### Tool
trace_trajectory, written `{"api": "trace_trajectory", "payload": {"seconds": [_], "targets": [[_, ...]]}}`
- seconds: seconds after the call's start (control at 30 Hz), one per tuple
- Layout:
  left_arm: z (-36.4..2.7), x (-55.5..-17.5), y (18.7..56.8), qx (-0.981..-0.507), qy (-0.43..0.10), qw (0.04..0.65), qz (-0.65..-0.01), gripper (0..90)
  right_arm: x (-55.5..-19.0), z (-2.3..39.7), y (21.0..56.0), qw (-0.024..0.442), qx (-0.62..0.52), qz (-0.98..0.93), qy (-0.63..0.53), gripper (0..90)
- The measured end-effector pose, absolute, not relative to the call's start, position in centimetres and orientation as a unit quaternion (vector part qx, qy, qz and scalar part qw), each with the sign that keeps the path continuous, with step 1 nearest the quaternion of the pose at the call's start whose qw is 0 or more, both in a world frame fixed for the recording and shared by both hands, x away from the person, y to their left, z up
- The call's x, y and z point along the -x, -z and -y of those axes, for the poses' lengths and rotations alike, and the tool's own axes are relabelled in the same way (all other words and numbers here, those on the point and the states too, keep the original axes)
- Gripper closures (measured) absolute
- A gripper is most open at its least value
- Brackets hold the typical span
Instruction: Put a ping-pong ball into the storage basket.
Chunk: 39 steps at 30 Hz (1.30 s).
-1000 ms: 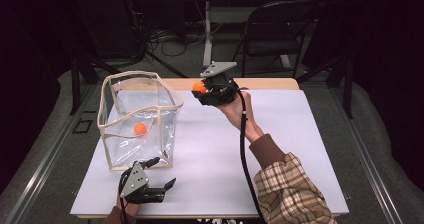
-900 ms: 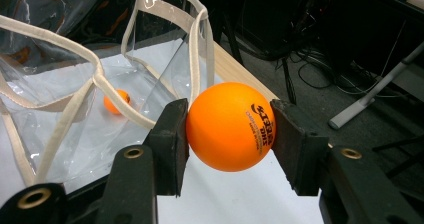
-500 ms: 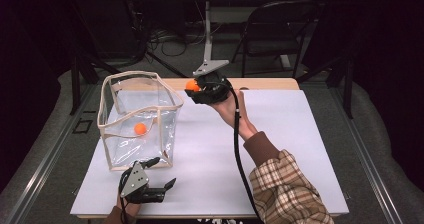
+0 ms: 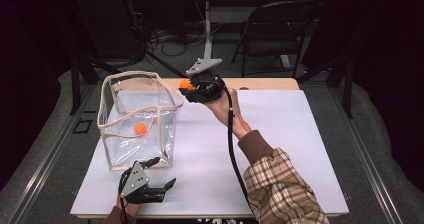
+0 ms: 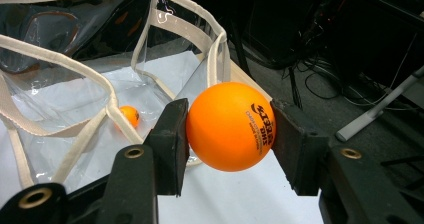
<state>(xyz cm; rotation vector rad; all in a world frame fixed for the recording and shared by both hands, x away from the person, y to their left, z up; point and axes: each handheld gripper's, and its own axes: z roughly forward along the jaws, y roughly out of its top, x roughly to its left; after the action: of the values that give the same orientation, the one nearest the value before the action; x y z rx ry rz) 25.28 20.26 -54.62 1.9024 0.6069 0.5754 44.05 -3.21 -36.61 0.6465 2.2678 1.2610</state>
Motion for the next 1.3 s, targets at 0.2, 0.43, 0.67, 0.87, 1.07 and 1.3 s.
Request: {"api": "trace_trajectory", "payload": {"seconds": [0.2, 0.43, 0.67, 0.87, 1.07, 1.3], "targets": [[-20.3, -25.3, 54.6, -0.789, -0.239, 0.507, -0.252, 15.9, -44.1, 2.6, 36.6, 0.229, -0.232, -0.826, -0.460, 51.3], [-20.2, -25.3, 54.6, -0.789, -0.239, 0.507, -0.251, 15.9, -44.2, 1.8, 36.8, 0.229, -0.229, -0.826, -0.461, 51.3], [-20.3, -25.3, 54.6, -0.790, -0.238, 0.507, -0.251, 15.9, -44.3, 1.3, 36.9, 0.230, -0.229, -0.825, -0.462, 51.3], [-20.3, -25.2, 54.6, -0.790, -0.238, 0.507, -0.251, 15.9, -44.3, 0.9, 36.9, 0.230, -0.228, -0.824, -0.465, 51.3], [-20.3, -25.2, 54.6, -0.789, -0.238, 0.507, -0.251, 15.9, -44.3, 0.4, 36.9, 0.231, -0.226, -0.825, -0.464, 51.3], [-20.3, -25.2, 54.6, -0.789, -0.239, 0.508, -0.250, 15.9, -44.3, -0.1, 37.0, 0.230, -0.226, -0.824, -0.465, 51.3]]}}
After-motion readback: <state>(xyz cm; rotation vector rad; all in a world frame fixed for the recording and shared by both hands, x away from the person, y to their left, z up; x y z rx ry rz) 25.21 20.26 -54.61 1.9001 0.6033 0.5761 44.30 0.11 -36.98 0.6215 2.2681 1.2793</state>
